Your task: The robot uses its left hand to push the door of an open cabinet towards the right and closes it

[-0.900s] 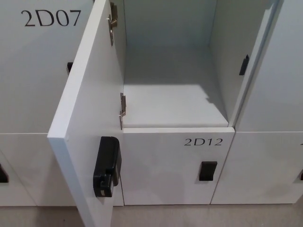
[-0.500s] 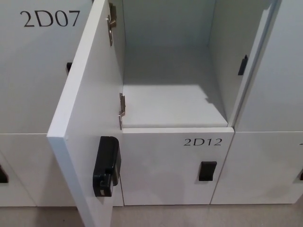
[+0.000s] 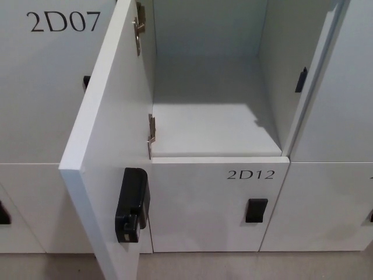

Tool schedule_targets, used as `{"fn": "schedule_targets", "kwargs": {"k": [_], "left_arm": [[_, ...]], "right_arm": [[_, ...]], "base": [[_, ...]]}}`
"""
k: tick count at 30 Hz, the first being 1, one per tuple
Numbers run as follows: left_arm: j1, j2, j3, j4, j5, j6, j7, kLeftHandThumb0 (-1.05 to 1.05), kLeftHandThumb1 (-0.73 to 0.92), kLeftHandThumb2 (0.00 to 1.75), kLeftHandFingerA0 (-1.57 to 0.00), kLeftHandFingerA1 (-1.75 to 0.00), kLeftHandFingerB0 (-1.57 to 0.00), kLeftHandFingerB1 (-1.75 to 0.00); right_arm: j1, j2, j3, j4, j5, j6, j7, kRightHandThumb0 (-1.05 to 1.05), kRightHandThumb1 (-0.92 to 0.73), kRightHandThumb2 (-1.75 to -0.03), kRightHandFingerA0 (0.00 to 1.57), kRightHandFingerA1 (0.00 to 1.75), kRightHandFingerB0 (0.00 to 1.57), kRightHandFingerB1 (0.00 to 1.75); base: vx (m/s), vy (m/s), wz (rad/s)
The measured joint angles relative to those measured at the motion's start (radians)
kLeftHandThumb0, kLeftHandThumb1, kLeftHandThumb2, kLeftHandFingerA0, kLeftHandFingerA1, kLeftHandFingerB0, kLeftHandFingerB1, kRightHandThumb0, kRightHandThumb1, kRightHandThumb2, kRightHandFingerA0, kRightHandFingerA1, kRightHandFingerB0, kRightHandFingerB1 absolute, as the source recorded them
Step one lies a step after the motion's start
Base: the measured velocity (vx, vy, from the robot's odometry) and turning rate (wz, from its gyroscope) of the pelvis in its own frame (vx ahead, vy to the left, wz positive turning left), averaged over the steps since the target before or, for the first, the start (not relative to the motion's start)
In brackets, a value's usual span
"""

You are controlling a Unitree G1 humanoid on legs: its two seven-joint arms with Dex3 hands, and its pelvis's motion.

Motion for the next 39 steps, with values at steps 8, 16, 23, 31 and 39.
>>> {"fn": "schedule_targets", "kwargs": {"k": [8,16,23,31,39], "left_arm": [[-0.28,-0.083,-0.163,-0.012,0.066,0.048,-0.005,-0.76,0.73,1.0,-0.33,-0.48,-0.19,-0.41],[-0.447,-0.369,-0.363,-0.025,0.143,0.128,-0.021,-0.81,0.73,1.02,-0.28,-0.47,-0.19,-0.42],[-0.475,-0.517,-0.444,-0.018,0.166,0.185,-0.007,-0.88,0.92,0.69,-0.32,-0.31,-0.25,-0.28],[-0.473,-0.725,-0.551,-0.045,0.189,0.22,-0.023,0.21,0.8,1.28,-0.42,-0.77,-0.28,-0.67],[-0.472,-0.857,-0.66,-0.263,0.176,0.213,-0.084,0.57,0.92,1.33,-0.53,-0.77,-0.41,-0.71]], "right_arm": [[0.002,0.016,0.011,0.0,-0.003,-0.002,-0.004,-0.53,-0.88,-0.66,0.34,0.36,0.29,0.32],[0.009,0.046,0.037,-0.001,-0.018,-0.007,-0.017,-0.54,-0.89,-0.67,0.31,0.35,0.29,0.32],[0.004,0.064,0.052,-0.012,-0.024,-0.01,-0.023,-0.6,-0.72,-1.04,0.33,0.53,0.21,0.46],[0.002,0.085,0.055,-0.015,-0.023,-0.011,-0.027,-0.58,-0.87,-0.66,0.34,0.36,0.3,0.32],[-0.006,0.096,0.054,-0.017,-0.023,-0.01,-0.028,-0.58,-0.87,-0.66,0.34,0.36,0.3,0.32]], "base": [[0.0,0.0,0.0],[0.01,-0.001,0.02],[0.01,-0.002,0.05],[0.0,0.0,0.0],[0.01,0.001,-0.04]]}}
